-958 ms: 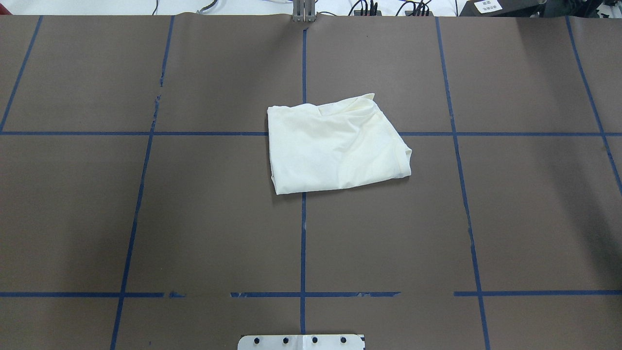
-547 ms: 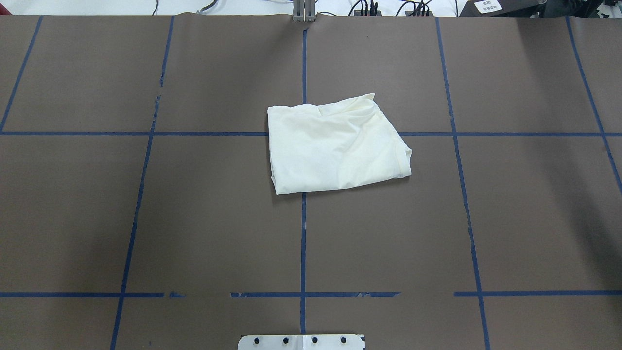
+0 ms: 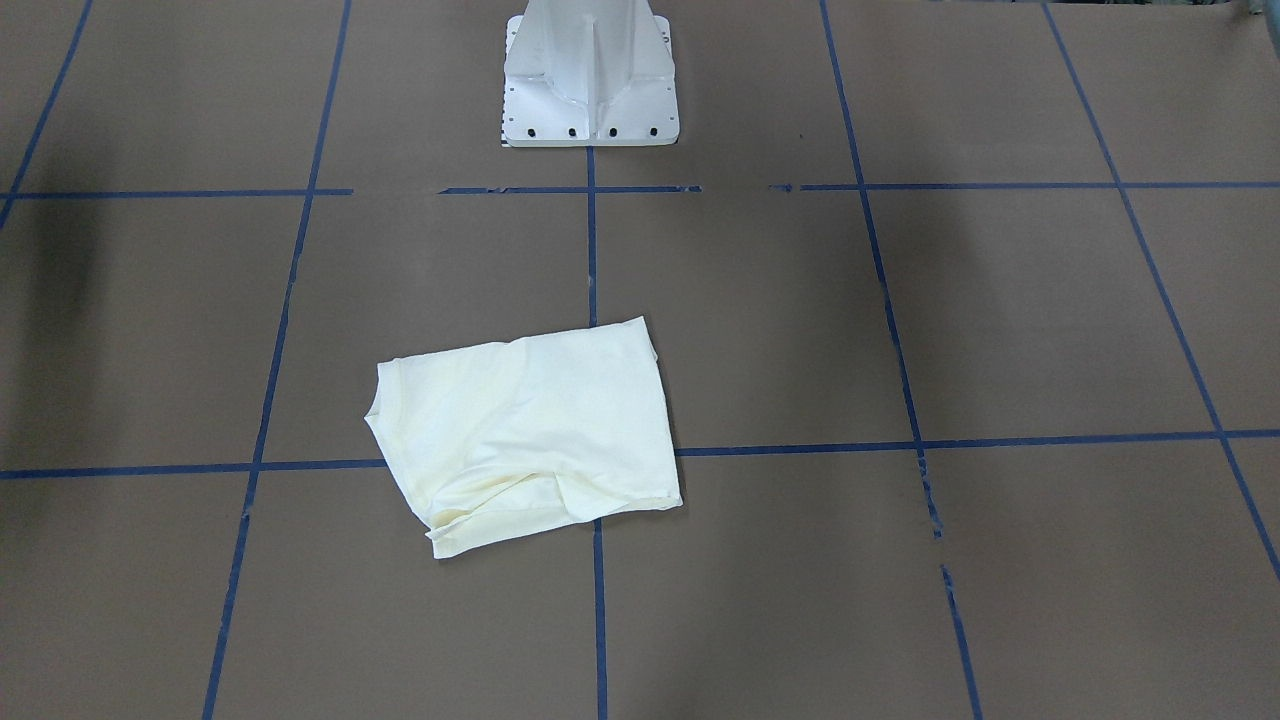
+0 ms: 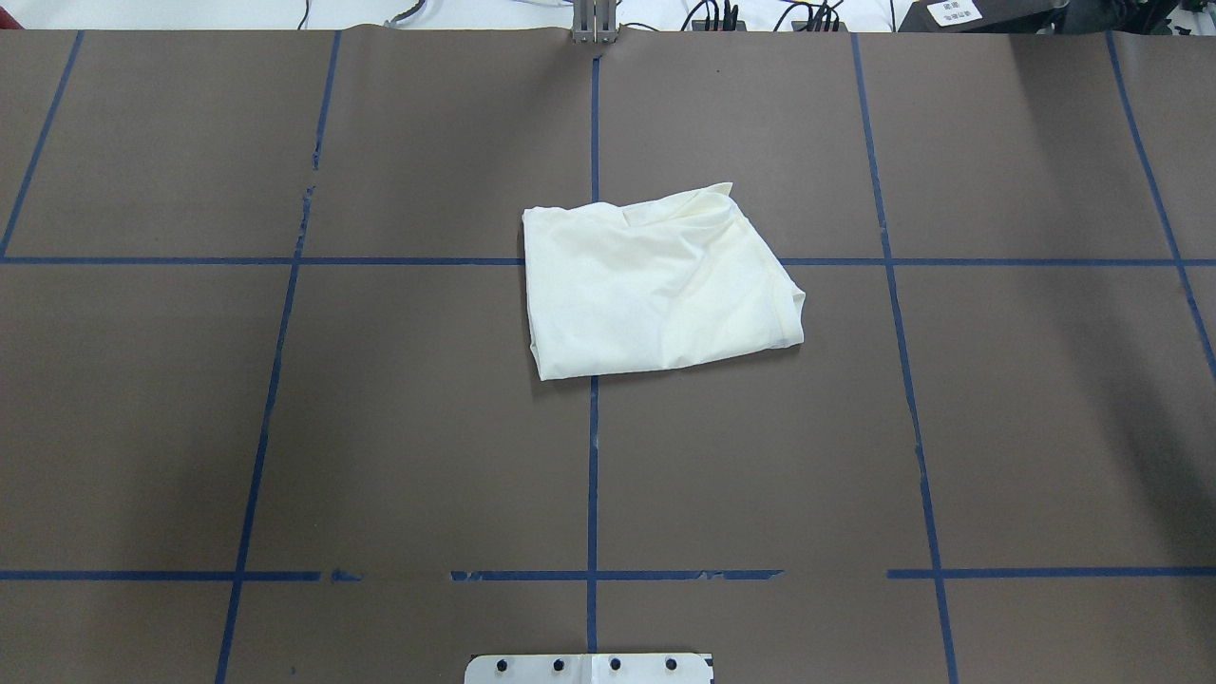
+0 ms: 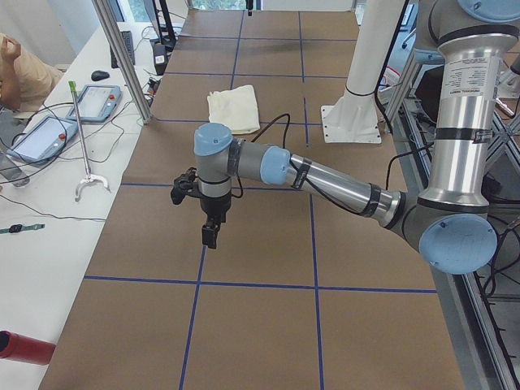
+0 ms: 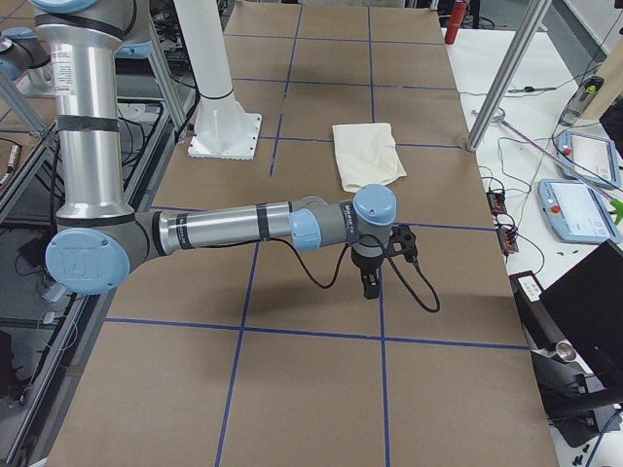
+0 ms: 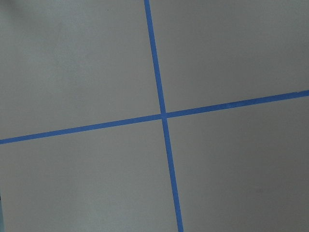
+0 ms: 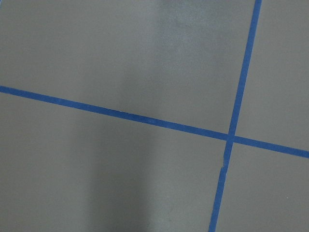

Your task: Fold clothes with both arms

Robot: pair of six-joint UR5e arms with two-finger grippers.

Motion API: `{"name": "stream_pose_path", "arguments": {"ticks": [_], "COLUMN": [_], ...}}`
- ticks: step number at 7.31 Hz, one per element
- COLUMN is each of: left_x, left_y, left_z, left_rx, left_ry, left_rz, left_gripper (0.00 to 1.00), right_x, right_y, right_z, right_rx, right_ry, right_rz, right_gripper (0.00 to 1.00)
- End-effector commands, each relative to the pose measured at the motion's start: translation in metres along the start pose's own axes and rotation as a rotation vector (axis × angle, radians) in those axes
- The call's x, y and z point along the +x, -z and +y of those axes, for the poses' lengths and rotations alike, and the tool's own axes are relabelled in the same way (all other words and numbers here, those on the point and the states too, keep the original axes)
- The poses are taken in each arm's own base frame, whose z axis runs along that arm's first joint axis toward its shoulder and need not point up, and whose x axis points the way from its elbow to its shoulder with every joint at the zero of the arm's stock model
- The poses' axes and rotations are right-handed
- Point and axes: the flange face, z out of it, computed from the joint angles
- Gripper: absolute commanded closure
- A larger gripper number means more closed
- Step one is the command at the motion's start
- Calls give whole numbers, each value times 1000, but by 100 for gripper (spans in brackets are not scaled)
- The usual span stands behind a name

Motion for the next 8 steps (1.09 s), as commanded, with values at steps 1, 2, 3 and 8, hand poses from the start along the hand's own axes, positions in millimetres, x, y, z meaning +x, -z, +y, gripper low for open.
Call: {"name": "stream_pose_path", "arguments": {"ticks": [1,2,3,8], "left_x": [-12,-36,-44,-81], "left_y": [-3,-16,-18,-65], "left_z": [9,24,28,16], "left_rx": [2,-16,-15,21], "left_ry": [40,9,-19,15], "left_rz": [130,131,131,131], "left_gripper": [0,0,0,0], "right_x": [2,-1,-4,-5], "right_y": [-1,1,3,4], "right_z": [1,-1,-4,-5], "right_rx": [-2,2,7,9], "right_ry": [1,7,13,16], "right_rz": [-5,-7,-8,-7], "right_gripper": [0,0,0,0]}}
